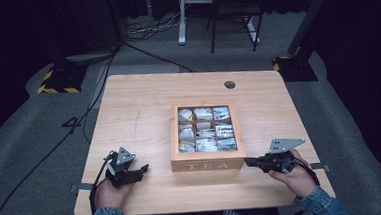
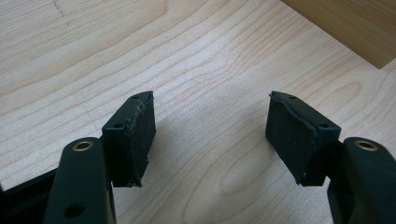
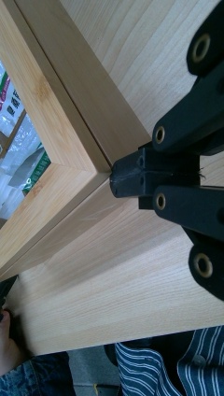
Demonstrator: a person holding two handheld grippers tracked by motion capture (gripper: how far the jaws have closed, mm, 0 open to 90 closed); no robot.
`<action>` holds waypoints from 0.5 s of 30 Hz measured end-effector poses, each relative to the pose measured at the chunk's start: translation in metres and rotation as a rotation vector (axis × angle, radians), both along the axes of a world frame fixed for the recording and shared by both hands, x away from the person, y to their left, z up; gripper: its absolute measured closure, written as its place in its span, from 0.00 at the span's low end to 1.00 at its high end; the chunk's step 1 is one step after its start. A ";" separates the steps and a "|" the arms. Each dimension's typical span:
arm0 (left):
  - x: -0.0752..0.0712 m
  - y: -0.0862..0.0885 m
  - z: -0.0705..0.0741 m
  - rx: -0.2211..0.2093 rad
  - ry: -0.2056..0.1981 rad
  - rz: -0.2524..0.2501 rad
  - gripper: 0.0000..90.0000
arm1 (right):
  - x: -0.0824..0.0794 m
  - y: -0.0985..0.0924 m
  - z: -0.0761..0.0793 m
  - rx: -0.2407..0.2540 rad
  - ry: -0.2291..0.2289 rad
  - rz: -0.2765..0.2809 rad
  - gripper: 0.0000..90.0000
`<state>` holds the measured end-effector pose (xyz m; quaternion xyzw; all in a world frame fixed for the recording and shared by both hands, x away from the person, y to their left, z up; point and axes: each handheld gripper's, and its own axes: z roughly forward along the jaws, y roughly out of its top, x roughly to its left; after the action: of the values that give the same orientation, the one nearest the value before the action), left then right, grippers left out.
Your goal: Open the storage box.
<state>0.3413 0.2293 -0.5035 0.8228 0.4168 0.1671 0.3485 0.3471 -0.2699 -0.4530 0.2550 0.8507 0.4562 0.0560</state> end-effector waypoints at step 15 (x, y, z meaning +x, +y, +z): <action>0.000 0.000 0.000 -0.003 0.006 0.003 0.38 | 0.003 0.000 0.016 0.062 -0.019 -0.017 1.00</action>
<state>0.3413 0.2294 -0.5034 0.8221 0.4194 0.1646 0.3482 0.3499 -0.2701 -0.4366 0.2592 0.8335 0.4842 0.0602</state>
